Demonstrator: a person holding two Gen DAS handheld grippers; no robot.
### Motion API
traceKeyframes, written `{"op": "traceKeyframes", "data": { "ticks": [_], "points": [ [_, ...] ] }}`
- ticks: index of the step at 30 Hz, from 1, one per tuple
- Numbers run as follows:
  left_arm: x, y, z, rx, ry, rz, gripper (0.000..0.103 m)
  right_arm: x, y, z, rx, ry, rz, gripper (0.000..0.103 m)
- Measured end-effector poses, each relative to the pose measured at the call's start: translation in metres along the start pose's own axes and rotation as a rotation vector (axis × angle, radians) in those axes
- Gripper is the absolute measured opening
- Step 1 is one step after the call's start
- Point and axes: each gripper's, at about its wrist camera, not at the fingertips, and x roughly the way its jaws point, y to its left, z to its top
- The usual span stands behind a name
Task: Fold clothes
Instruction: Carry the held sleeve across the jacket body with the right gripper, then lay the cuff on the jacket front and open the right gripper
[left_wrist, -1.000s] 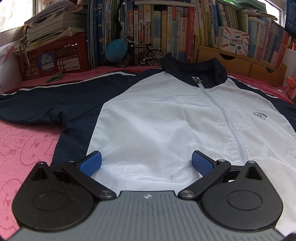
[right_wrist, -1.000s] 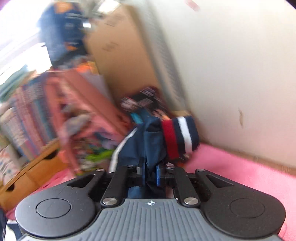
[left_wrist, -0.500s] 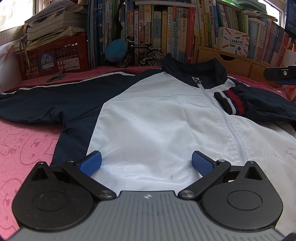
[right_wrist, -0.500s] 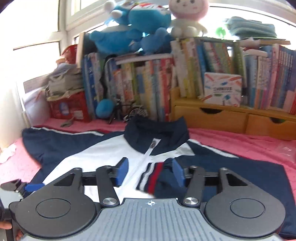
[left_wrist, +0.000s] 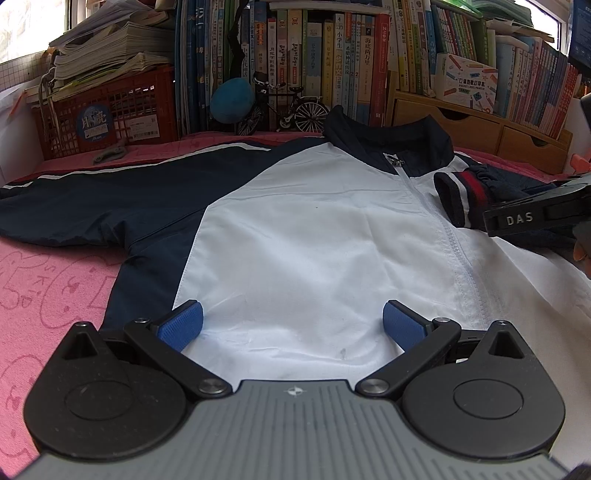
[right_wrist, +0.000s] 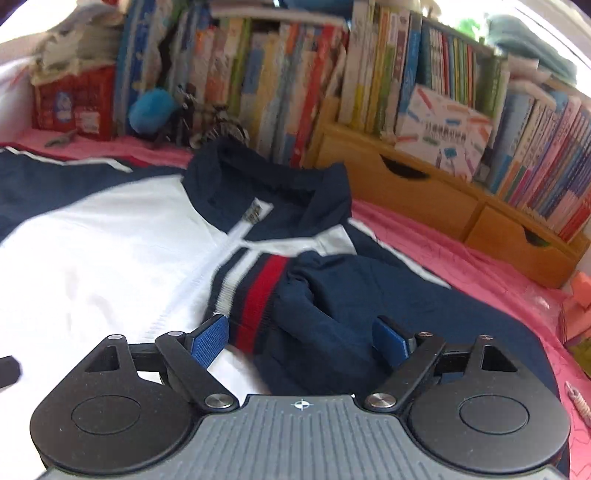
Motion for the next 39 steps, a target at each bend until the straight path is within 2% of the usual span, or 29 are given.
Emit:
{"op": "traceKeyframes", "data": {
  "ticks": [1, 2, 3, 9, 12, 14, 16, 19, 20, 22, 23, 24, 27, 31, 34, 37, 39],
  "points": [
    [0.000, 0.000, 0.000, 0.000, 0.000, 0.000, 0.103, 0.002, -0.001, 0.006, 0.025, 0.014, 0.013, 0.051],
    [0.000, 0.000, 0.000, 0.000, 0.000, 0.000, 0.103, 0.000, -0.002, 0.013, 0.047, 0.020, 0.030, 0.030],
    [0.000, 0.000, 0.000, 0.000, 0.000, 0.000, 0.103, -0.002, -0.002, 0.021, 0.069, 0.027, 0.047, 0.022],
    [0.000, 0.000, 0.000, -0.002, -0.001, -0.001, 0.103, -0.032, 0.037, 0.088, 0.001, -0.071, 0.223, 0.019],
    [0.000, 0.000, 0.000, -0.003, -0.001, -0.001, 0.103, -0.036, 0.072, 0.119, -0.050, -0.099, 0.380, 0.019],
    [0.000, 0.001, 0.001, -0.004, -0.001, -0.002, 0.103, -0.032, 0.102, 0.130, -0.123, -0.092, 0.481, 0.019],
    [-0.001, 0.001, 0.001, -0.004, -0.001, -0.002, 0.103, -0.021, 0.134, 0.132, -0.210, -0.050, 0.551, 0.019],
    [-0.001, 0.001, 0.000, -0.004, -0.001, -0.002, 0.103, -0.004, 0.167, 0.125, -0.303, 0.032, 0.601, 0.022],
    [-0.001, 0.001, 0.001, -0.004, -0.001, -0.002, 0.103, -0.003, 0.171, 0.123, -0.318, 0.036, 0.601, 0.026],
    [-0.001, 0.001, 0.001, -0.004, 0.000, -0.001, 0.103, -0.009, 0.172, 0.120, -0.327, 0.015, 0.601, 0.045],
    [-0.001, 0.001, 0.001, -0.004, 0.000, -0.001, 0.103, -0.017, 0.164, 0.119, -0.314, -0.014, 0.604, 0.062],
    [-0.001, 0.001, 0.001, -0.004, 0.000, -0.001, 0.103, -0.027, 0.153, 0.118, -0.297, -0.047, 0.604, 0.072],
    [-0.001, 0.002, 0.001, -0.010, -0.002, -0.006, 0.103, -0.058, 0.109, 0.115, -0.214, -0.123, 0.536, 0.079],
    [-0.009, 0.022, 0.009, -0.114, 0.000, -0.085, 0.103, -0.099, 0.050, 0.071, -0.187, -0.218, 0.246, 0.084],
    [-0.019, 0.042, 0.029, -0.192, -0.055, -0.138, 0.103, -0.110, 0.016, 0.017, -0.194, -0.205, 0.042, 0.085],
    [-0.012, 0.049, 0.054, -0.180, -0.158, -0.071, 0.103, -0.111, -0.002, -0.029, -0.240, -0.133, -0.068, 0.085],
    [0.008, 0.052, 0.067, -0.145, -0.161, 0.013, 0.103, -0.108, -0.003, -0.050, -0.285, -0.108, -0.114, 0.085]
  ]
}}
